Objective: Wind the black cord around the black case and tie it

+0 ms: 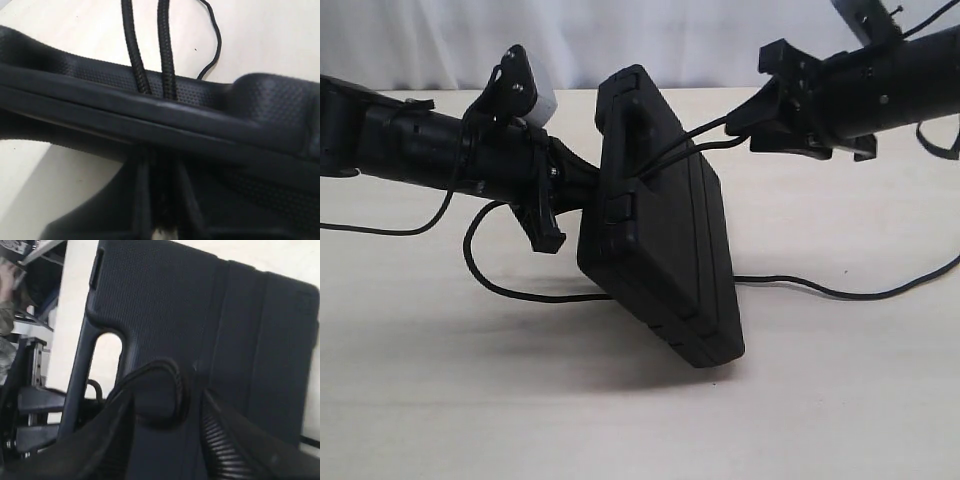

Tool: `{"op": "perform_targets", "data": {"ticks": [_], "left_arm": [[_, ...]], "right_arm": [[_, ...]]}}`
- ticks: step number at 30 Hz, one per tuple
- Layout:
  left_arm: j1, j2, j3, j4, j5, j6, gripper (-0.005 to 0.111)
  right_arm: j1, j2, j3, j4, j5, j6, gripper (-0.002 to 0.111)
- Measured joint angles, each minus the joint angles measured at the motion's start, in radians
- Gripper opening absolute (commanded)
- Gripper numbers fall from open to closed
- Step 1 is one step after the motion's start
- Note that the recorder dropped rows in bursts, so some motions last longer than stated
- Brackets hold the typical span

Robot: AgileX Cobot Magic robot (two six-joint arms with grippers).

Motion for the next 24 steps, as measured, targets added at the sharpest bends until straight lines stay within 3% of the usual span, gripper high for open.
{"op": "perform_targets", "data": {"ticks": [1,3,4,10,17,24], "left_arm": [[0.0,0.0,0.0,0.0,0.0,0.0,0.0],[0.0,0.0,0.0,0.0,0.0,0.0,0.007],[0.0,0.0,0.0,0.0,0.0,0.0,0.017],[0.0,-0.033,0.0,0.044,-0.041,0.0,0.049],[0.0,-0.194,0.0,0.275,-0.169,-0.105,0.051],[0.0,-0.317,0.008,0.287,-0.08,-0.183,0.051]], "right_arm": [[0.0,0.034,-0.002,0.067,0.005,-0.052,0.038],[0.0,0.075,-0.002,0.167,0.03,-0.128,0.016],[0.0,0.083,-0.002,0.193,0.04,-0.149,0.005],[0.0,0.09,-0.002,0.242,0.067,-0.184,0.004],[0.0,0.091,-0.004,0.245,0.081,-0.185,0.004],[0.0,0.091,-0.004,0.245,0.085,-0.185,0.004]]}}
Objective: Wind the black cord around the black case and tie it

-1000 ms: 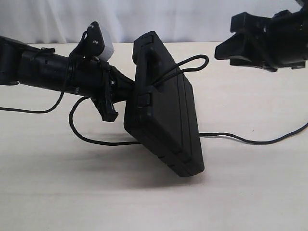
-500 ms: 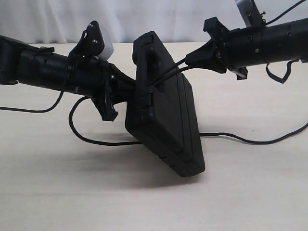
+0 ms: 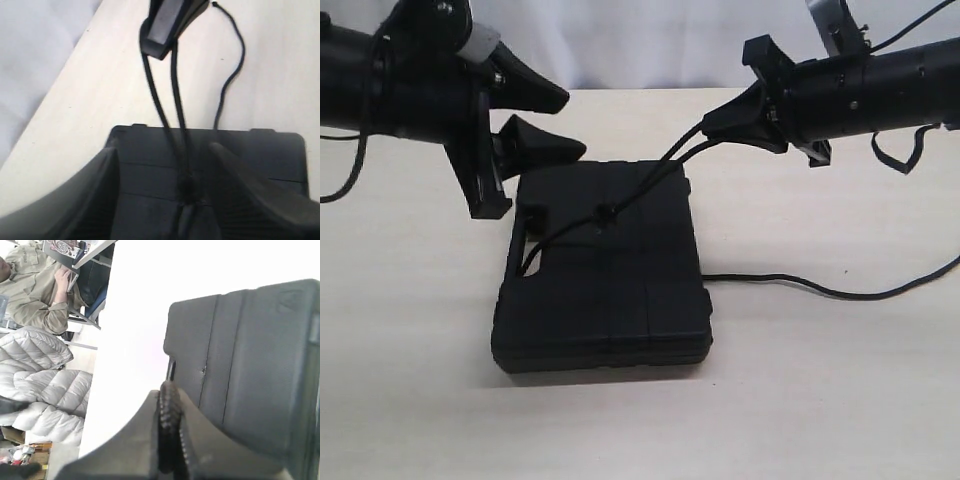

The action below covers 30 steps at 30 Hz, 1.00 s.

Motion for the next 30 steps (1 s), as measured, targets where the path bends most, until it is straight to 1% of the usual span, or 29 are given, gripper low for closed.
{"op": "perform_targets", "data": {"ticks": [4,10,15,20,27,29,30], "left_arm": [[-0.007,0.061,0.028,0.012,0.036,0.004,0.051],[-0.011,0.189,0.036,-0.02,0.055,0.078,0.051],[-0.011,0.259,0.036,-0.102,0.057,0.183,0.051],[-0.011,0.312,0.022,-0.175,0.038,0.183,0.051],[-0.011,0.404,-0.031,-0.269,0.04,0.183,0.051],[-0.011,0.43,-0.04,-0.276,0.038,0.183,0.048],[-0.011,0.442,-0.045,-0.278,0.036,0.183,0.043]], "right_arm": [[0.0,0.0,0.0,0.0,0.014,-0.002,0.004],[0.0,0.0,0.0,0.0,0.04,-0.029,0.004],[0.0,0.0,0.0,0.0,0.048,-0.052,0.004],[0.0,0.0,0.0,0.0,0.048,-0.08,0.004],[0.0,0.0,0.0,0.0,0.048,-0.094,0.004],[0.0,0.0,0.0,0.0,0.048,-0.098,0.004],[0.0,0.0,0.0,0.0,0.048,-0.103,0.004]]}}
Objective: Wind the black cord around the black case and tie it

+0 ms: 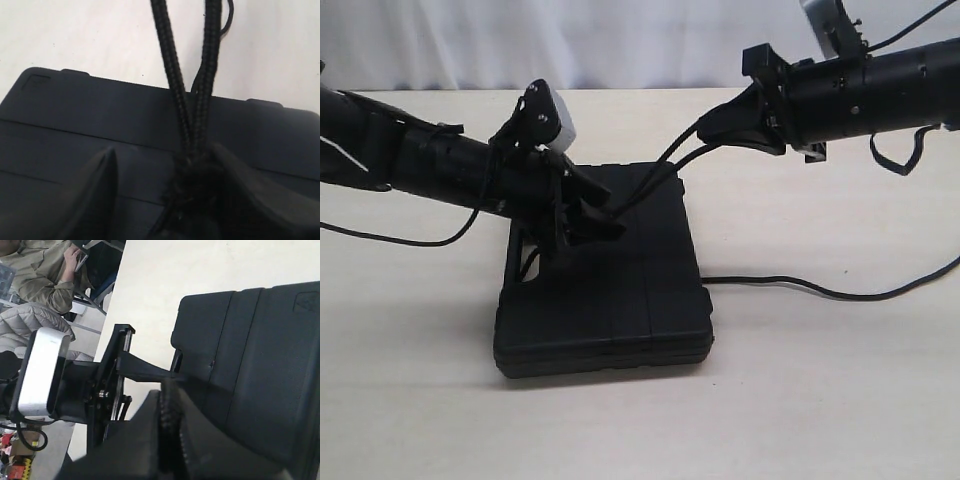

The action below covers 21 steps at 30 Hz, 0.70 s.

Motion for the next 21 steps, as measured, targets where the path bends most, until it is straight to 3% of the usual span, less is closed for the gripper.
{"op": "perform_targets", "data": {"ticks": [4,5,9,10,13,16,19,21], "left_arm": [[0.0,0.024,-0.002,-0.012,0.0,0.0,0.011],[0.0,0.026,-0.002,-0.012,0.0,0.0,0.0],[0.0,0.026,-0.002,-0.014,0.005,0.0,0.0],[0.0,0.026,-0.002,-0.016,0.013,0.0,0.0],[0.0,0.026,-0.002,-0.016,0.041,0.0,0.0],[0.0,0.026,-0.002,-0.016,0.049,0.0,0.0],[0.0,0.026,-0.002,-0.016,0.052,0.0,0.0],[0.0,0.026,-0.002,-0.014,0.05,0.0,0.0]], "right_arm": [[0.0,0.0,0.0,0.0,0.0,-0.002,0.007],[0.0,0.0,0.0,0.0,0.0,-0.004,0.015],[-0.002,0.0,-0.004,-0.003,0.0,0.033,0.042],[-0.002,0.0,-0.006,-0.018,0.002,0.058,0.053],[-0.04,-0.004,-0.043,-0.192,0.015,0.216,0.061],[-0.116,-0.06,-0.098,-0.52,0.031,0.45,0.057],[-0.161,-0.145,-0.086,-1.114,0.056,0.894,0.052],[-0.166,-0.153,-0.015,-1.271,0.045,1.075,0.048]]}}
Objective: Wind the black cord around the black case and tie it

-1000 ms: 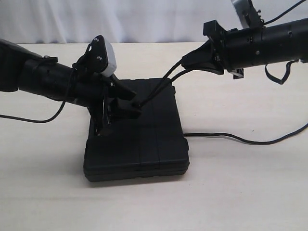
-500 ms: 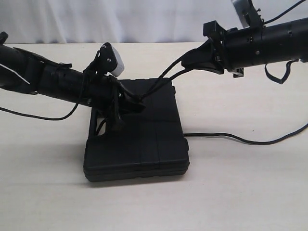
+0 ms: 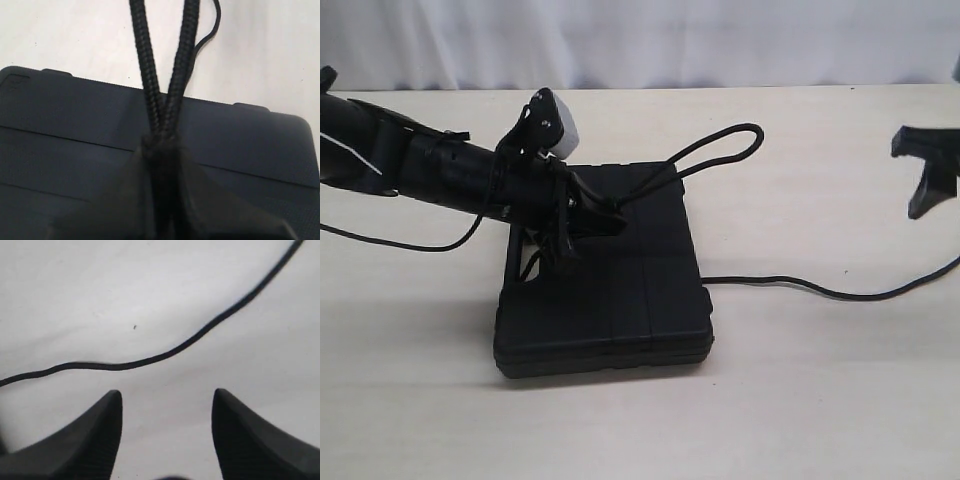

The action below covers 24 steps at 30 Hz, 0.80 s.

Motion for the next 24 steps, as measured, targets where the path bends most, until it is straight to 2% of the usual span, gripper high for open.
{"op": "perform_targets", "data": {"ticks": [2,3,8,13,20,22,24], "left_arm": [[0.0,0.0,0.0,0.004,0.0,0.0,0.0],[0.0,0.0,0.0,0.004,0.0,0.0,0.0],[0.0,0.0,0.0,0.012,0.0,0.0,0.0],[0.0,0.0,0.0,0.019,0.0,0.0,0.0],[0.0,0.0,0.0,0.019,0.0,0.0,0.0],[0.0,0.0,0.0,0.019,0.0,0.0,0.0],[0.0,0.0,0.0,0.019,0.0,0.0,0.0]], "right_arm": [[0.0,0.014,0.084,-0.014,-0.094,0.112,0.049],[0.0,0.037,0.134,-0.049,-0.15,0.228,0.049],[0.0,0.151,0.211,-0.148,-0.241,0.488,0.049],[0.0,0.243,0.216,-0.107,-0.38,0.53,0.049],[0.0,0.308,0.212,-0.107,-0.453,0.58,0.048],[0.0,0.315,0.21,-0.107,-0.467,0.588,0.041],[0.0,0.32,0.206,-0.107,-0.495,0.597,0.028]]}}
